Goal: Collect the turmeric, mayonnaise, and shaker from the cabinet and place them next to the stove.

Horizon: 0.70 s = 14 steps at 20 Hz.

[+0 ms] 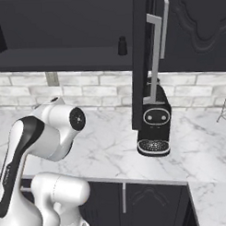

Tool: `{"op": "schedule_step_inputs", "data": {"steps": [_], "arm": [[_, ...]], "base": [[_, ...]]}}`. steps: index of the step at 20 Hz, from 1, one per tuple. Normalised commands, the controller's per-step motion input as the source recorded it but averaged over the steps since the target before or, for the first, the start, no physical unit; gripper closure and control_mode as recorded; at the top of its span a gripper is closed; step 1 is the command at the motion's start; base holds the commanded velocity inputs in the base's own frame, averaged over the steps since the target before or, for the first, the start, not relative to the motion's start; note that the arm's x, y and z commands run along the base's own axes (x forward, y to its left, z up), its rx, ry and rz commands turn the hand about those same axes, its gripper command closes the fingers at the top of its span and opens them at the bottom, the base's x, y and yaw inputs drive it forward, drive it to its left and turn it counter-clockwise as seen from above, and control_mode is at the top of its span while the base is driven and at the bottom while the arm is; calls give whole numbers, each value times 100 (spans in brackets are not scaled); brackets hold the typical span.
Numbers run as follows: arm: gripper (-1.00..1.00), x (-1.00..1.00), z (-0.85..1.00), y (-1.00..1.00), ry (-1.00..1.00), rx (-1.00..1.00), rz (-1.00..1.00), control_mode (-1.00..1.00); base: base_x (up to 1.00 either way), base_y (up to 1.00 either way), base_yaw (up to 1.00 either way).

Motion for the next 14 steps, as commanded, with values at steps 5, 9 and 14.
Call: {"op": "schedule_step_inputs", "data": {"steps": [5, 9, 14], "arm": [[-100, 28, 6, -3, -1, 7, -6, -100], [-100, 26, 12, 0, 0, 4, -36, -100], [-100, 29, 15, -1, 6, 3, -46, -100]], "base": [[11, 0, 2], [0, 0, 0], [0, 0, 0]]}}
